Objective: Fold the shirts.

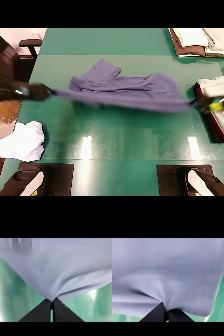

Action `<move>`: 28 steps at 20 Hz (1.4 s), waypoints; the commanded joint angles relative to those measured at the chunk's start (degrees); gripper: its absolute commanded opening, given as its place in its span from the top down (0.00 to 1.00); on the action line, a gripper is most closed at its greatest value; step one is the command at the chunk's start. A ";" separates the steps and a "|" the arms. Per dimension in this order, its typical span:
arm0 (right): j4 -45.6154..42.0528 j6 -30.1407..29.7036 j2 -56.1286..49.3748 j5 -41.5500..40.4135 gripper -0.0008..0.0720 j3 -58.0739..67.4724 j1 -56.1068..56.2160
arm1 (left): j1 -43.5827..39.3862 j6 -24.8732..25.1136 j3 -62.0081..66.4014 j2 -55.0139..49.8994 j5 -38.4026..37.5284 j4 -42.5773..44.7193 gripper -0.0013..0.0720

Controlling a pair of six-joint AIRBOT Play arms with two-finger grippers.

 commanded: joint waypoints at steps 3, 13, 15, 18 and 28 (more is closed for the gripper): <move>-0.28 0.04 7.30 2.10 0.97 30.88 0.26 | 0.07 -3.37 33.29 4.09 -1.88 3.08 0.95; -6.12 5.01 -3.21 20.04 0.97 67.21 0.24 | 0.07 -5.33 56.98 2.45 1.51 3.21 0.96; -6.08 5.44 -4.33 20.09 0.97 64.08 0.31 | 0.07 -5.33 54.62 0.33 -1.16 3.17 0.96; -6.16 5.44 -6.40 19.17 0.97 52.68 0.28 | 0.07 -5.29 46.75 -5.01 -4.59 3.02 0.95; -6.21 5.42 -36.54 12.07 0.97 35.12 7.61 | 0.07 -2.73 30.53 -40.17 -5.44 2.51 0.95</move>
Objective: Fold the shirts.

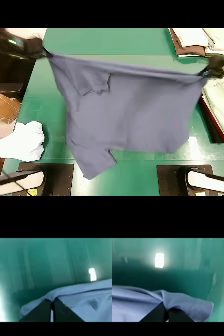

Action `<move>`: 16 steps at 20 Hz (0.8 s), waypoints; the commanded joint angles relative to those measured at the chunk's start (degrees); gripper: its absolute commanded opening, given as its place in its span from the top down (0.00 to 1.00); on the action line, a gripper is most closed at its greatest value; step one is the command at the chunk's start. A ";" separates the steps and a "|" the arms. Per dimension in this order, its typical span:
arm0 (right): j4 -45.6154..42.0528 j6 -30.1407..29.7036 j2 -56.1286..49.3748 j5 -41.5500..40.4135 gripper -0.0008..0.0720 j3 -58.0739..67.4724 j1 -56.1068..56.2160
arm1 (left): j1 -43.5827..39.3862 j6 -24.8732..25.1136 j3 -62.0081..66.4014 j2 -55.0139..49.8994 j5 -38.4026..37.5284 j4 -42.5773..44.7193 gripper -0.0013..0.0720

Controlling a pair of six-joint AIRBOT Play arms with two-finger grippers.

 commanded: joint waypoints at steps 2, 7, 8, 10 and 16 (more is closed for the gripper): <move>0.48 0.02 -14.34 -5.88 0.97 0.39 2.60 | 0.02 3.74 -2.03 -14.36 4.39 -2.05 0.95; 0.42 -0.04 -21.92 -7.91 0.97 11.06 2.56 | 0.04 5.88 -2.03 -17.79 10.47 -3.96 0.95; 0.31 -0.63 -21.84 -7.56 0.97 11.52 2.56 | 0.09 5.88 -2.03 -17.79 8.92 -3.96 0.95; 0.22 -1.68 -20.28 -6.97 0.97 8.94 2.56 | -0.09 5.90 -2.40 -17.79 3.28 -1.95 0.95; -3.13 -1.73 -13.05 -12.68 0.97 -10.62 2.99 | -2.71 7.34 -12.74 -17.79 2.23 -0.52 0.95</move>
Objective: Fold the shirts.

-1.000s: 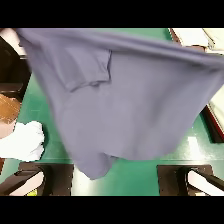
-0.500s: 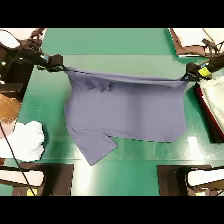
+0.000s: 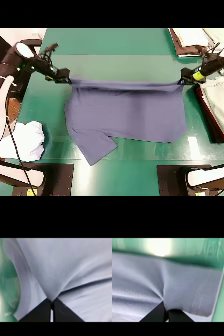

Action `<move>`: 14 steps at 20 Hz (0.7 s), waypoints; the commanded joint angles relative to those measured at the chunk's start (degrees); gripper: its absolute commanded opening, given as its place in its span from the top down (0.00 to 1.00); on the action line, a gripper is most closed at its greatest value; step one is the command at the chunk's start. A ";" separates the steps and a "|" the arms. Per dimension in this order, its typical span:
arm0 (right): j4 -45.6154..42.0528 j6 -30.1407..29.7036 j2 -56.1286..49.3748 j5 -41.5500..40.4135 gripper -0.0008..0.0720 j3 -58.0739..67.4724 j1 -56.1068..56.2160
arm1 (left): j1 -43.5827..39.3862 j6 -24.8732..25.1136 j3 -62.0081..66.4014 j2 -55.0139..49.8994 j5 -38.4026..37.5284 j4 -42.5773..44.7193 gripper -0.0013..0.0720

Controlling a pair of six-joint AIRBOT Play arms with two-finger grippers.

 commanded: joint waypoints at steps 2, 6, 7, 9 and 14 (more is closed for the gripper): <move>0.24 -0.13 3.21 -4.63 0.87 -10.40 0.13 | -1.29 -0.39 -7.10 -0.15 0.09 0.57 0.83; 1.62 -0.26 4.72 -3.54 0.37 -9.57 0.00 | -0.15 -2.91 -7.26 2.12 -2.73 1.95 0.31; 1.33 -1.68 6.43 -2.84 0.37 -9.64 -0.07 | 0.07 -2.91 -7.32 3.98 -3.52 4.39 0.31; 1.31 -1.92 11.19 -0.81 0.37 -11.41 -0.81 | 0.04 -4.50 -9.88 10.01 -4.02 11.65 0.31; 1.64 -1.92 26.10 -2.38 0.37 -23.47 -2.05 | 0.00 -6.10 -34.27 30.08 -2.80 9.51 0.31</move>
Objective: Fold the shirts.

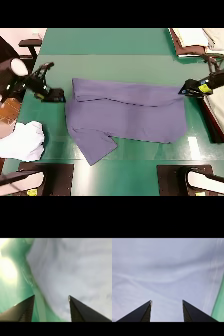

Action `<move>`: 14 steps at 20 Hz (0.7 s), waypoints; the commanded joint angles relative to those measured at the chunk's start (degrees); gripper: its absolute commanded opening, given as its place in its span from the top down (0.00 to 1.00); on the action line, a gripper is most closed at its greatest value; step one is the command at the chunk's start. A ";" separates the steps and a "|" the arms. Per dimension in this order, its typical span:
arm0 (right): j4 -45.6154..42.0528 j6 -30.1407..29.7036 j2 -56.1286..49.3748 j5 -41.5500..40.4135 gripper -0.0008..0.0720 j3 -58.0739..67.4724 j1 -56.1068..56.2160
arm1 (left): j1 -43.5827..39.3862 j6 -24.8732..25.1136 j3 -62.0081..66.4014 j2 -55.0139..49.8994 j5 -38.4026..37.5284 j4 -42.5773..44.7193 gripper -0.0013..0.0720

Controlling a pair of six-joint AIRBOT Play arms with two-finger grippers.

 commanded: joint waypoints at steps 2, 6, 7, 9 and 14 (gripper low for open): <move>0.35 -0.24 11.26 -3.23 0.37 -9.20 -0.57 | 0.04 -2.54 -22.62 16.06 1.03 -4.20 0.31; 0.44 -0.22 15.87 -5.62 0.38 -12.87 -0.57 | 0.02 -2.49 -37.00 21.27 5.14 -13.31 0.31; 0.42 -0.22 16.37 -5.57 0.37 -13.14 -0.57 | 0.02 -2.45 -39.10 21.35 6.67 -15.32 0.31; 0.46 -0.22 16.79 -5.35 0.37 -13.11 -0.57 | 0.02 -2.21 -41.94 21.35 10.34 -17.53 0.31; 0.46 -0.22 16.81 -5.03 0.37 -13.07 -0.57 | -3.41 -0.96 -44.59 21.35 18.80 -23.08 0.31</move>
